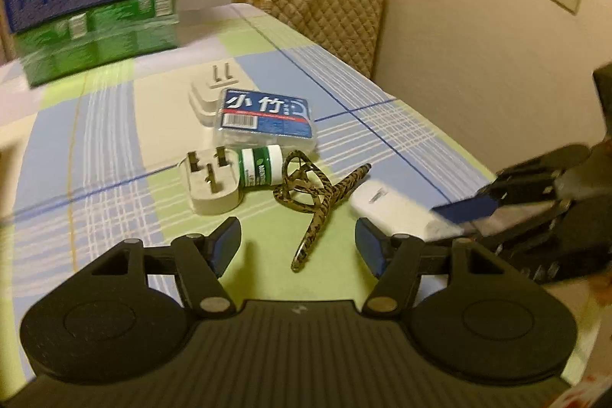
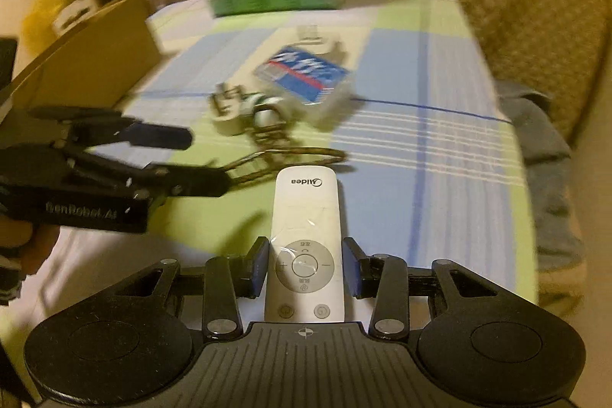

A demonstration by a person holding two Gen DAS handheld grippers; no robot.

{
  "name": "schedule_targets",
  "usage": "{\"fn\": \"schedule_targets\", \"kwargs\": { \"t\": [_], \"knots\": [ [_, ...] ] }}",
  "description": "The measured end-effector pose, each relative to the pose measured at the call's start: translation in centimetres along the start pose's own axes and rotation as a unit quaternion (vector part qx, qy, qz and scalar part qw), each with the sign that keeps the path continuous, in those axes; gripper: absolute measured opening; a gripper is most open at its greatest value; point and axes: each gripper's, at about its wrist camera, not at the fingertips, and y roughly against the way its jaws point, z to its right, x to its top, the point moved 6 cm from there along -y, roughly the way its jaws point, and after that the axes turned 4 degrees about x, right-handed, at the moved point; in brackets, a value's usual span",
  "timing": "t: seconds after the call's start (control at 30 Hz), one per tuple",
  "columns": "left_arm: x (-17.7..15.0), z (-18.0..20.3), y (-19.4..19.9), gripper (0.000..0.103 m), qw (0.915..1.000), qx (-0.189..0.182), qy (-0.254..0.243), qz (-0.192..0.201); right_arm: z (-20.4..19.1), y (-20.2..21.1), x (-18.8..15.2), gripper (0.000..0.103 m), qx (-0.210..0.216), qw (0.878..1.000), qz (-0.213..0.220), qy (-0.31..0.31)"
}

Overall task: Organize rigid objects
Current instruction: 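Grasp the leopard-print braided cord with the left gripper while the right gripper grasps the white Midea remote, then carry the cord and remote over the cardboard box with both grippers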

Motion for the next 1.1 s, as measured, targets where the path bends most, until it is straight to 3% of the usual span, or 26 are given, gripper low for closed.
{"fn": "schedule_targets", "kwargs": {
  "t": [0.1,0.3,0.43,0.67,0.73,0.8,0.97,1.1],
  "knots": [
    [0.0,0.3,-1.2,0.058,0.9993,-0.003,-0.036,-0.007,1.3,0.6,-0.2,0.037,-0.025,0.999,0.009,-0.031],
    [0.0,1.2,-2.6,0.01,0.9977,-0.012,-0.06,-0.029,2.4,1.6,-0.4,0.037,-0.04,0.998,0.017,-0.054],
    [-1.1,1.2,-1.3,0.004,0.9986,0.001,-0.039,-0.037,2.1,1.5,-0.4,0.037,-0.043,0.997,0.015,-0.061],
    [-5.1,-0.2,3.9,0.006,0.9987,0.029,0.003,-0.042,1.1,1.5,-0.9,0.037,-0.035,0.997,0.013,-0.066],
    [-5.7,-0.8,5.0,0.036,0.9981,0.052,0.002,-0.032,0.9,1.6,-1.0,0.037,-0.036,0.997,0.012,-0.066],
    [-5.6,-1.3,5.1,0.042,0.9984,0.052,0.001,-0.02,0.8,1.6,-1.0,0.038,-0.037,0.997,0.012,-0.068],
    [-4.8,-1.1,3.2,0.042,0.9969,0.055,-0.056,-0.006,0.9,1.8,-1.1,0.037,-0.042,0.996,0.014,-0.08],
    [-4.4,-1.1,1.9,0.041,0.9967,0.048,-0.065,0.003,1.0,1.9,-1.2,0.037,-0.045,0.996,0.013,-0.082]
  ]
}}
